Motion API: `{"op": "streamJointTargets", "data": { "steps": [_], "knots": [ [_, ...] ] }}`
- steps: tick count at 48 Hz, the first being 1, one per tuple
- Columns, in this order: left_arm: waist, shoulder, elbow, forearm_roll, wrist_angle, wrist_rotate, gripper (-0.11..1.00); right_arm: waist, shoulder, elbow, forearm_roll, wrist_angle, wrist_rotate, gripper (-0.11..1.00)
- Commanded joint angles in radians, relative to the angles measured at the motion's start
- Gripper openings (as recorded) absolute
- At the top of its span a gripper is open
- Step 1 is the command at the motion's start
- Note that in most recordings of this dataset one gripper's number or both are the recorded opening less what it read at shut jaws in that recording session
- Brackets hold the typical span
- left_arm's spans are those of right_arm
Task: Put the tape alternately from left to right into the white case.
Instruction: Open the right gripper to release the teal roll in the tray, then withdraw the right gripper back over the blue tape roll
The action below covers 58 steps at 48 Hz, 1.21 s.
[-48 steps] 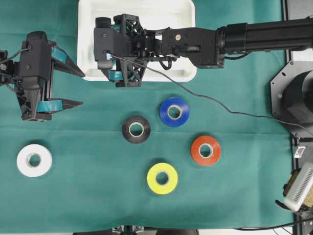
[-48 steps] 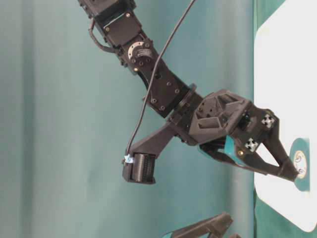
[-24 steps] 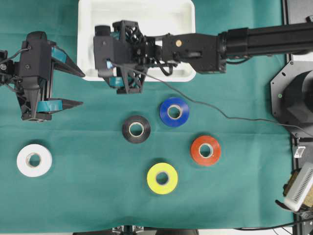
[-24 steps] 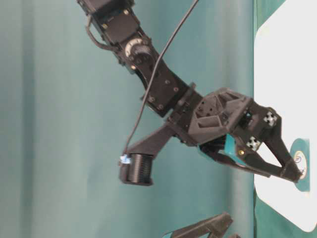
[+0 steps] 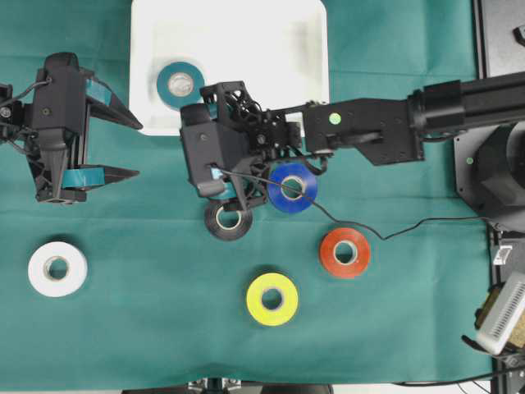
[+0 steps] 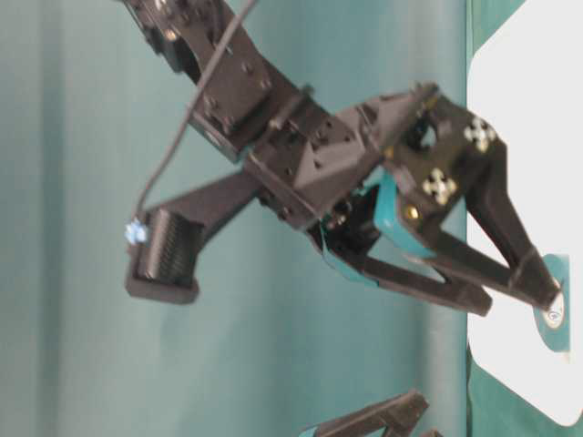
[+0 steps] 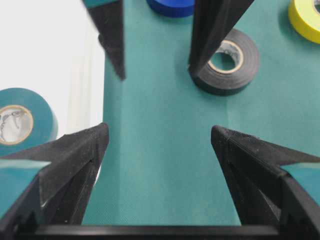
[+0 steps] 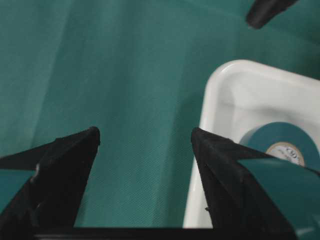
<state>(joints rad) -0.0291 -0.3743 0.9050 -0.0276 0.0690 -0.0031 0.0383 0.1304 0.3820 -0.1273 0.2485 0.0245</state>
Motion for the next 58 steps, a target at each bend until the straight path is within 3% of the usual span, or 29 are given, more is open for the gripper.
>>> {"op": "streamJointTargets", "data": {
  "steps": [1, 28, 49, 58],
  "knots": [
    [0.003, -0.014, -0.011, -0.002, -0.003, -0.002, 0.59, 0.017, -0.051, 0.008, 0.002, -0.012, 0.002, 0.74],
    [0.003, -0.014, -0.008, -0.002, -0.005, -0.002, 0.59, 0.051, -0.156, 0.133, 0.002, -0.075, 0.002, 0.74],
    [0.003, -0.014, -0.002, -0.002, -0.006, -0.002, 0.59, 0.051, -0.301, 0.379, 0.005, -0.416, 0.003, 0.74],
    [-0.003, -0.012, -0.002, -0.002, -0.009, -0.002, 0.59, 0.051, -0.328, 0.442, 0.006, -0.488, 0.003, 0.74]
  ]
}}
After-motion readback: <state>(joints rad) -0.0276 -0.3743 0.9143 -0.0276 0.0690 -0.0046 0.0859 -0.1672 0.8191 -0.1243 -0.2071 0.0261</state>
